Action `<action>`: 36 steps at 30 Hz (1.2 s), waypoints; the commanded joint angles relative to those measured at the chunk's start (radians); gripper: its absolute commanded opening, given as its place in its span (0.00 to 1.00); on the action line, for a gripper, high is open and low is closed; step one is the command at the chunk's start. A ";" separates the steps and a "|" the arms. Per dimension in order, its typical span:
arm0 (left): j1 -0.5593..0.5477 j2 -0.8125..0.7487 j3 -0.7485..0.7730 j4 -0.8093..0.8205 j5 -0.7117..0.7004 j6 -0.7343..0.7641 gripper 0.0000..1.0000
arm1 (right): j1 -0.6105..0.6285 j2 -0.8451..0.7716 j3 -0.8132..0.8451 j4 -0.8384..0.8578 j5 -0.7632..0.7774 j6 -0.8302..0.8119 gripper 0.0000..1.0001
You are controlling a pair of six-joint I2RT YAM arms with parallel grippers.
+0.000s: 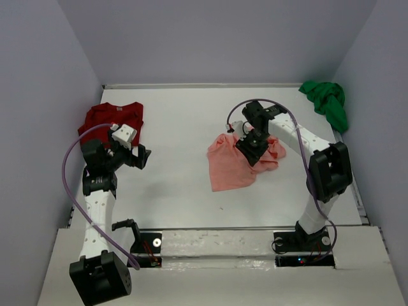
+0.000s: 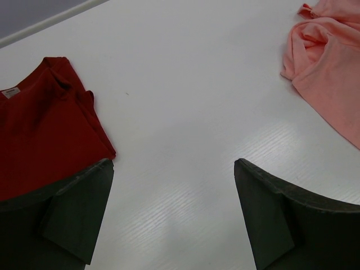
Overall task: Fold and stack the t-shirts
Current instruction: Move the tshirt to the center of the board, then flatten the tshirt out
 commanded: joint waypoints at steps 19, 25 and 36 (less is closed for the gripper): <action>0.010 -0.028 0.016 0.018 0.019 0.033 0.99 | 0.015 0.211 0.209 0.107 0.138 0.014 0.46; 0.008 -0.031 0.016 0.016 0.023 0.031 0.99 | 0.015 0.227 0.174 0.133 0.158 0.011 0.46; 0.010 -0.041 0.013 0.015 0.025 0.036 0.99 | 0.015 0.219 0.148 0.124 0.161 0.020 0.10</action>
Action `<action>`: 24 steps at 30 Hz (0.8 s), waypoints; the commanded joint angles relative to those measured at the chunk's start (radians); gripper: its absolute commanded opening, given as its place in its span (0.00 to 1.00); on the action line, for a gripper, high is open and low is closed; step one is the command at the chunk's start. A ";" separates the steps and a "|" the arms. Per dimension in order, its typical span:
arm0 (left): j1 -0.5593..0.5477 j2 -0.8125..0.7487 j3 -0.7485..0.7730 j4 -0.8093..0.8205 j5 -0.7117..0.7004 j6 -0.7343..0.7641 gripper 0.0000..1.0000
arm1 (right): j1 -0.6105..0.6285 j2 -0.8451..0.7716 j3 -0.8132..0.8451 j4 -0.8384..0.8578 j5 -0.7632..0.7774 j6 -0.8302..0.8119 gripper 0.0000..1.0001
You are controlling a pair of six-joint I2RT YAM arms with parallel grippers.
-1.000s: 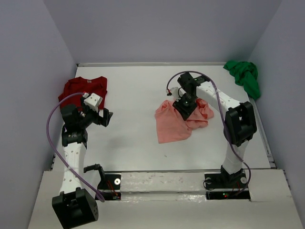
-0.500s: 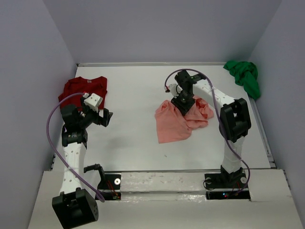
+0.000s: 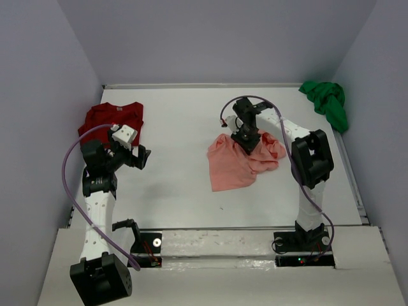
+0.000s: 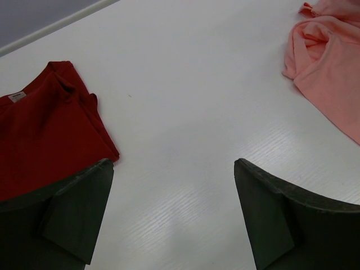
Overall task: Fold and stack the t-shirts
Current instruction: Flatten the tshirt out
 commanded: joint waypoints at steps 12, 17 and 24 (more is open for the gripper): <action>0.011 -0.025 0.019 0.019 0.015 0.010 0.99 | 0.107 -0.210 0.283 -0.234 -0.063 0.029 0.00; 0.017 -0.027 0.021 0.019 0.014 0.003 0.99 | 0.152 -0.371 0.343 -0.336 -0.341 -0.001 0.00; 0.051 -0.061 0.013 0.028 0.055 -0.006 0.99 | 0.143 -0.664 0.281 -0.306 -0.260 -0.037 0.00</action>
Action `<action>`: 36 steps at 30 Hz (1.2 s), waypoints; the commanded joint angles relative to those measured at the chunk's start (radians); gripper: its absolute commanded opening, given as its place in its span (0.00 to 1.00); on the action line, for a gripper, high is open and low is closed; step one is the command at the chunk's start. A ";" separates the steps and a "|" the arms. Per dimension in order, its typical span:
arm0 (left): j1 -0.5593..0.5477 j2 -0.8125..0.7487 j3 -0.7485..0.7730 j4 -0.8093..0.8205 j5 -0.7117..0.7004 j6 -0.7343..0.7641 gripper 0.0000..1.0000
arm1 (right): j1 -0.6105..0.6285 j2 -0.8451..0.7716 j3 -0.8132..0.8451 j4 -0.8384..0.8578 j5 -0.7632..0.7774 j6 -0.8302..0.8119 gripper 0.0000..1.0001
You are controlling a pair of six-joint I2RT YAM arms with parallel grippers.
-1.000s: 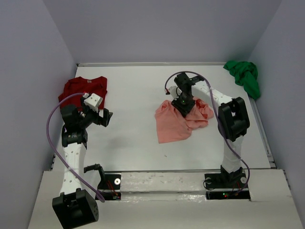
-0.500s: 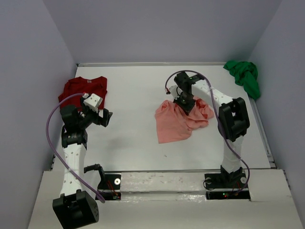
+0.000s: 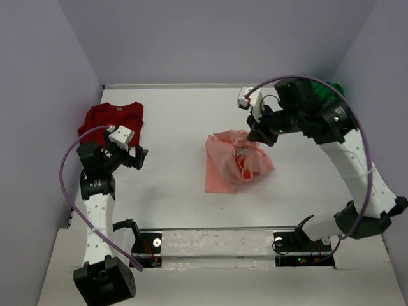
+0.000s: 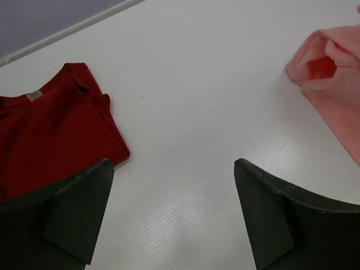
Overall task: Fold and stack the t-shirts
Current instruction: Flatten the tshirt out
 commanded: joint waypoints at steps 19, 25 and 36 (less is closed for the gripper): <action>0.021 -0.006 0.029 0.053 0.144 -0.047 0.99 | -0.350 -0.362 -0.883 0.571 0.965 0.017 0.00; -0.125 0.070 0.071 0.024 0.040 0.002 0.99 | -0.508 -0.221 -0.955 0.735 1.048 0.013 0.00; -0.540 0.493 0.363 -0.162 -0.131 0.096 0.88 | -0.531 -0.072 -1.011 0.783 0.874 0.142 0.00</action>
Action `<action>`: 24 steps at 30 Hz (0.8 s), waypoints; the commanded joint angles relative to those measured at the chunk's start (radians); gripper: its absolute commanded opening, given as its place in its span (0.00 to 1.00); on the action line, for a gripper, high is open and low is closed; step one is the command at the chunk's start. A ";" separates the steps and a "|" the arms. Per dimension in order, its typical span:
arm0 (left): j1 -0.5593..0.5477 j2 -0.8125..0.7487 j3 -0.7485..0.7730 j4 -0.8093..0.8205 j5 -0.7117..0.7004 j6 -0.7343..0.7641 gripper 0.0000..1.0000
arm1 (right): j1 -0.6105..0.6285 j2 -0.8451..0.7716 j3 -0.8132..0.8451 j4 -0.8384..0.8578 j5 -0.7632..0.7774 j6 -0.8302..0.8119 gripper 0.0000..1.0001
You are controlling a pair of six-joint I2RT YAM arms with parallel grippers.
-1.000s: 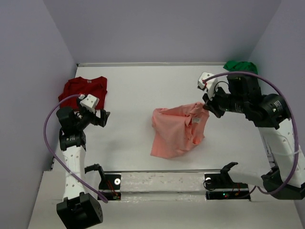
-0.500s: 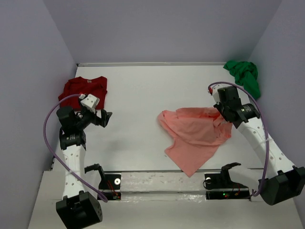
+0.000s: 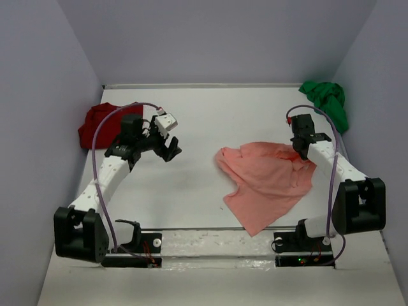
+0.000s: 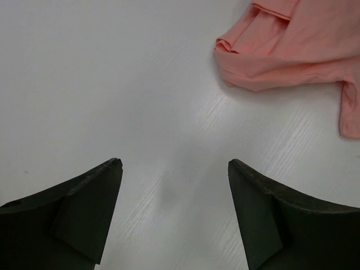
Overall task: Fold and stack the t-shirts
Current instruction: Flatten the tshirt out
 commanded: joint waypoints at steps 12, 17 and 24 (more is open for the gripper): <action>-0.221 0.638 0.521 -0.165 0.021 -0.034 0.50 | -0.001 -0.113 -0.125 0.184 -0.188 0.051 0.00; -0.292 0.762 0.620 -0.235 0.087 -0.043 0.52 | -0.001 -0.104 -0.148 0.210 -0.188 0.051 0.00; -0.390 0.879 0.742 -0.309 0.110 -0.041 0.53 | -0.001 -0.056 -0.156 0.223 -0.173 0.053 0.00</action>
